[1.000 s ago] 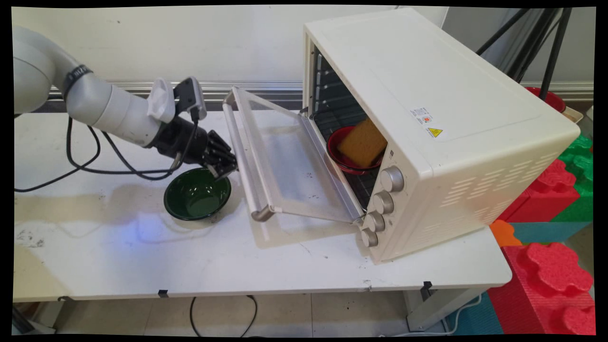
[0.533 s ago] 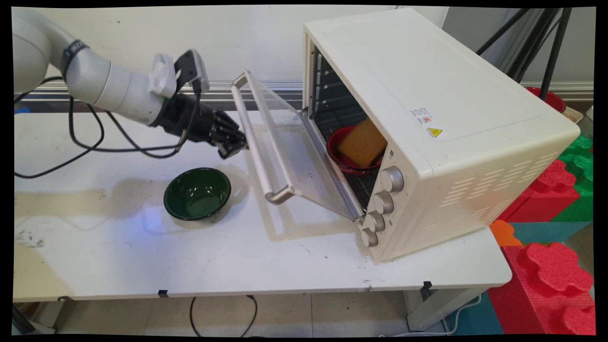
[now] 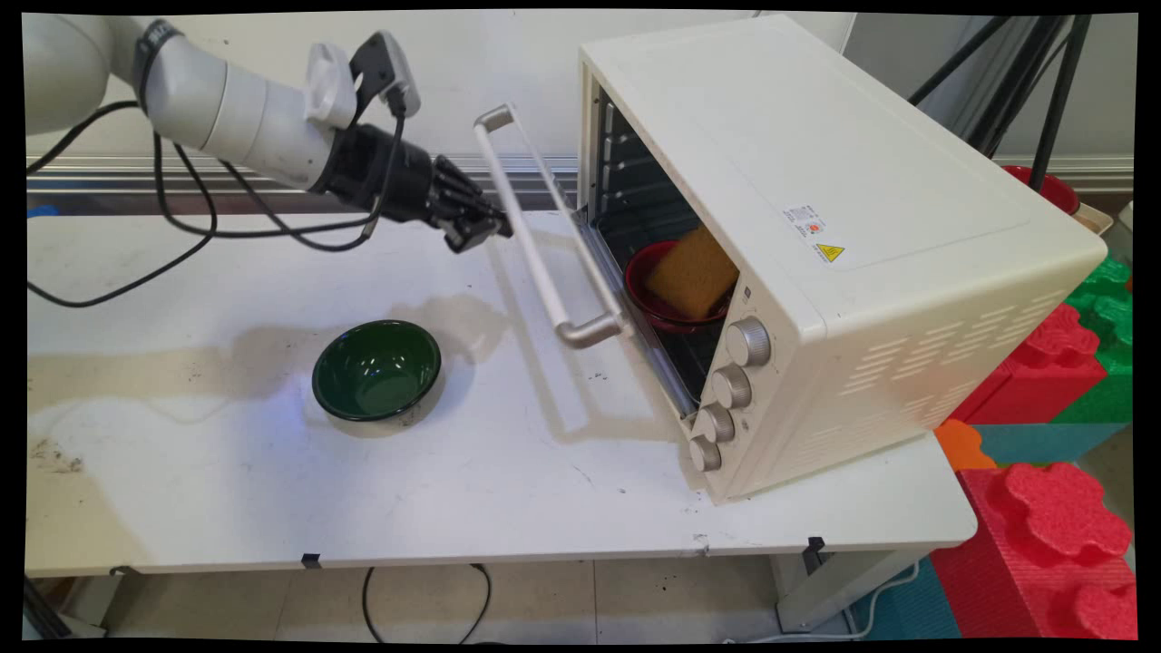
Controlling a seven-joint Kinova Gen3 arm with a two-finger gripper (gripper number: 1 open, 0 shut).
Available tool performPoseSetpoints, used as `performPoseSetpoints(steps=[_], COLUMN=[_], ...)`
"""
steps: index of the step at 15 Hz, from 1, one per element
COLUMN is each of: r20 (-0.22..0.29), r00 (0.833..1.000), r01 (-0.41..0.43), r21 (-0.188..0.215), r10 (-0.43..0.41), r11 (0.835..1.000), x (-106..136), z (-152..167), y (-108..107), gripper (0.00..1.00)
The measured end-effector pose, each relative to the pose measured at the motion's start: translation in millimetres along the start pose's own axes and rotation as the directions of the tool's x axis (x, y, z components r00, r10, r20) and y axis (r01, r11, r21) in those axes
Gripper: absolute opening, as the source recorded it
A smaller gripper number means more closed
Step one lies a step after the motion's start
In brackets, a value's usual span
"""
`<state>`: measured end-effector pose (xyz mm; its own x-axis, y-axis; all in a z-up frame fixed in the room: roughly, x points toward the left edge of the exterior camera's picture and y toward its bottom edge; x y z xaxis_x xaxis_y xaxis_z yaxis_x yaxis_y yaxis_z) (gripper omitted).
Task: Close the oven
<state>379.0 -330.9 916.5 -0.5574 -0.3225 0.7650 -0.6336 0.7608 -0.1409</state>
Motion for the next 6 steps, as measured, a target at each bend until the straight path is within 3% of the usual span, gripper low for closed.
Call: performPoseSetpoints(steps=[6], r20=[-0.037], r00=[0.999], r01=[0.002], r21=[0.013], r10=[-0.002], r11=[1.000], x=[20.1], z=[2.7], y=[-10.1], gripper=[0.00])
